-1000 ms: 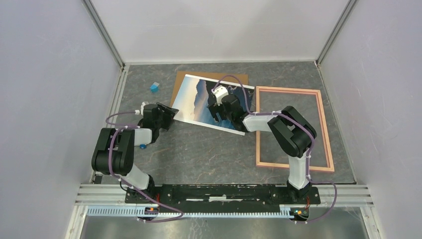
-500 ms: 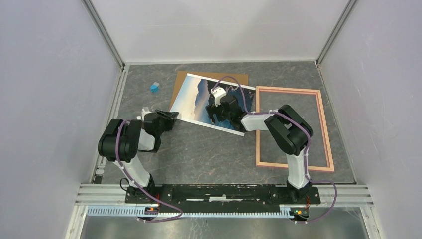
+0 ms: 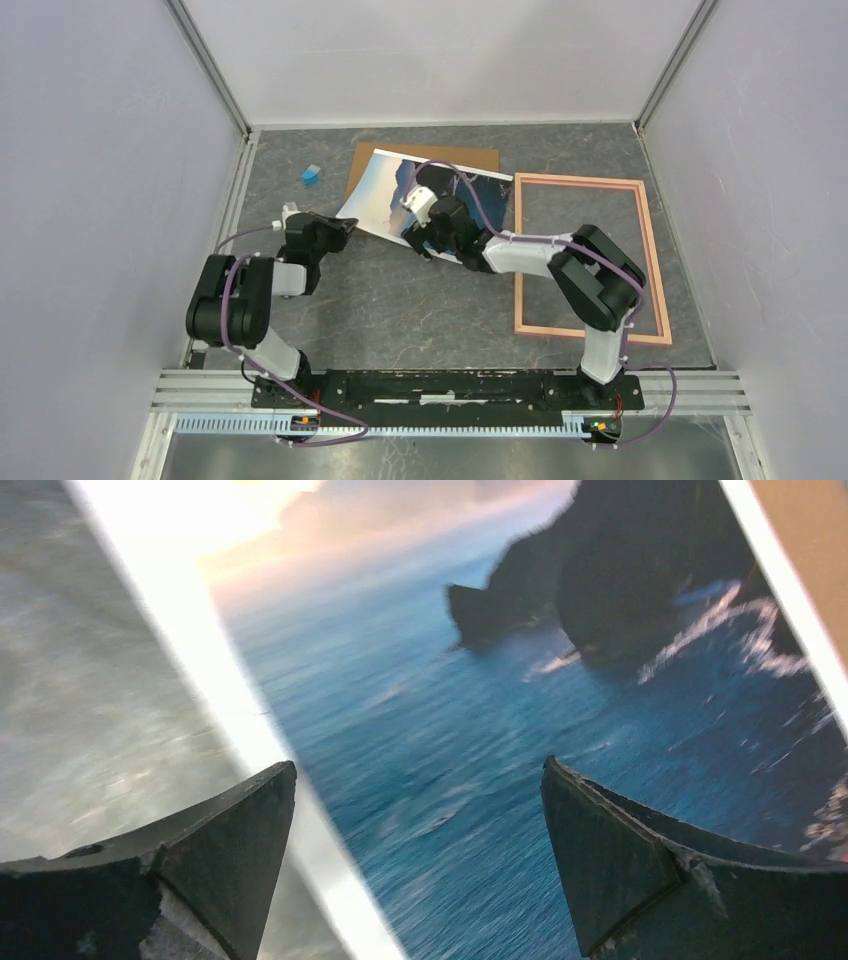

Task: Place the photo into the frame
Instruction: Turn over the photo from the photo frame.

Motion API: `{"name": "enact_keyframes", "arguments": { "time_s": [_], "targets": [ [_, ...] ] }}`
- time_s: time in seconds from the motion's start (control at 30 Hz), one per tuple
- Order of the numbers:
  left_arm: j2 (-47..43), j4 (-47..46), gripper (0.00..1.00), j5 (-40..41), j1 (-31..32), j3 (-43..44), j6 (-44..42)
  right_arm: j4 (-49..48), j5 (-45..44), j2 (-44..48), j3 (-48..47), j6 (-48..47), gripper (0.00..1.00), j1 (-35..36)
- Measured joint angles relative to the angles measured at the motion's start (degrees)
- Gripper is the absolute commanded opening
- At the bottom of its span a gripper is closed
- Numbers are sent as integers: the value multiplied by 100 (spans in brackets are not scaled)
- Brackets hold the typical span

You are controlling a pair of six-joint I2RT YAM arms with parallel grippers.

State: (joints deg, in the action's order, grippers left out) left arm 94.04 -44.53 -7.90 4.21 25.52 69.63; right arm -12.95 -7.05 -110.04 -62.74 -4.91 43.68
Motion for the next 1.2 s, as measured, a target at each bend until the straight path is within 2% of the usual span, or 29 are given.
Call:
{"name": "enact_keyframes", "arguments": {
  "time_s": [0.17,0.27,0.37,0.5,0.63,0.73,0.77,0.83,0.97,1.03,1.07,1.1,1.17,1.2],
  "targets": [
    [-859,1093,2,-129,0,275,-28,181,-732,713,201,-691,98,1040],
    [-1353,1665,2,-173,0,321,-94,192,-1279,811,203,-933,98,1617],
    [-1862,2321,2,-173,0,334,-177,400,-1937,756,188,-1110,98,1908],
    [-2400,3014,2,-173,0,382,-205,699,-2994,501,-48,-1220,92,2135],
    [-2699,3585,2,-179,-2,516,-293,940,-3716,424,-212,-1250,80,2343],
    [-2914,3893,2,-188,-2,553,-304,1097,-3834,424,-295,-1147,70,2426],
    [-2977,4011,2,-195,-2,584,-308,1165,-3838,424,-323,-1106,63,2448],
    [-3051,4297,2,-219,-2,704,-334,1335,-3856,424,-404,-994,46,2476],
    [-3143,4715,2,-310,-2,984,-452,1534,-3814,426,-553,-809,24,2496],
    [-3244,4835,2,-350,-2,1040,-516,1692,-3757,426,-651,-713,5,2496],
    [-3296,4892,8,-391,-2,1064,-535,1775,-3713,426,-710,-671,0,2496],
    [-3335,4924,19,-437,-2,1082,-555,1845,-3676,426,-765,-662,0,2496],
    [-3383,5062,57,-527,-13,1207,-667,2035,-3587,448,-876,-581,0,2496],
    [-3394,5123,71,-605,-24,1276,-756,2157,-3501,476,-935,-560,0,2496]
  ]
}}
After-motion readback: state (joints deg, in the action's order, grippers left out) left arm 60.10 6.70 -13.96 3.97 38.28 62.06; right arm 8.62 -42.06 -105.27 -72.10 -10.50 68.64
